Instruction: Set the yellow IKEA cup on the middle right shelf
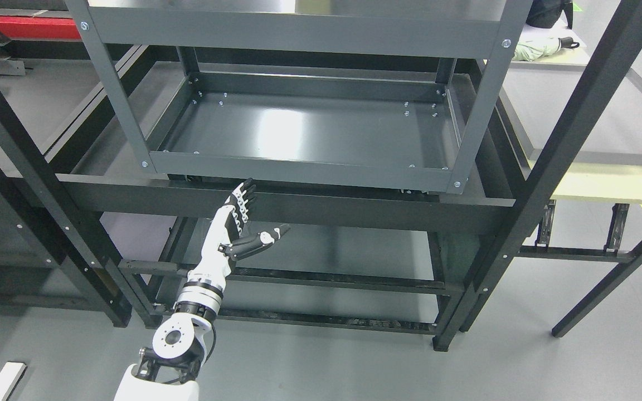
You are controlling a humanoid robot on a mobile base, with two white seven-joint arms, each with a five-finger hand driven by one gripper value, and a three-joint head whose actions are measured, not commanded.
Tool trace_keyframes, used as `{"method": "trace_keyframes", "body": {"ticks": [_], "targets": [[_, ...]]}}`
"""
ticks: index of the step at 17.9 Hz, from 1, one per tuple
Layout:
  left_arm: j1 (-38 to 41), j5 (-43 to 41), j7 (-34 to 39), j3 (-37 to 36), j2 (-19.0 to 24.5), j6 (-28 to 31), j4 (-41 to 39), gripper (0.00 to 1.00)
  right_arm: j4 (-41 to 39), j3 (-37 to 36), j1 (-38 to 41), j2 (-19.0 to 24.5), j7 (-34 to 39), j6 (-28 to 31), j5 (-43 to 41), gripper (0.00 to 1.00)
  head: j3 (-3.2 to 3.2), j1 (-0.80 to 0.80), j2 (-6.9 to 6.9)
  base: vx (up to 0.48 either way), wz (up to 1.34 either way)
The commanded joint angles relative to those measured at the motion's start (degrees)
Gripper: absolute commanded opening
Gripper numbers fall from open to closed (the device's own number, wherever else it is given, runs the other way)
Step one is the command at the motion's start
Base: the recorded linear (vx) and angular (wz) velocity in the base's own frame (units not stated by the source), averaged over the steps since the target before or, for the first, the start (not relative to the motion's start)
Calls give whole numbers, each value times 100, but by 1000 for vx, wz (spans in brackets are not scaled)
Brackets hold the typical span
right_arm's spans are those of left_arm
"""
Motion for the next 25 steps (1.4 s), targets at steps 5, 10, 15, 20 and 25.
{"method": "trace_keyframes", "body": {"ticks": [5, 10, 15, 20, 25], "targets": [[19, -17, -3, 786, 101, 10, 35, 99, -1, 97, 62, -100, -1231, 5, -141, 99, 0, 0, 0, 0, 0], [-7, -17, -3, 865, 101, 115, 35, 99, -1, 97, 62, -100, -1231, 5, -141, 99, 0, 0, 0, 0, 0], [-51, -17, -3, 865, 101, 124, 44, 99, 8, 97, 62, -100, -1231, 5, -141, 99, 0, 0, -1, 0, 0], [-78, -17, -3, 856, 101, 124, 44, 99, -1, 97, 62, -100, -1231, 5, -141, 99, 0, 0, -1, 0, 0], [-104, -17, -12, 856, 101, 124, 44, 99, -1, 97, 62, -100, -1231, 5, -141, 99, 0, 0, -1, 0, 0]]}}
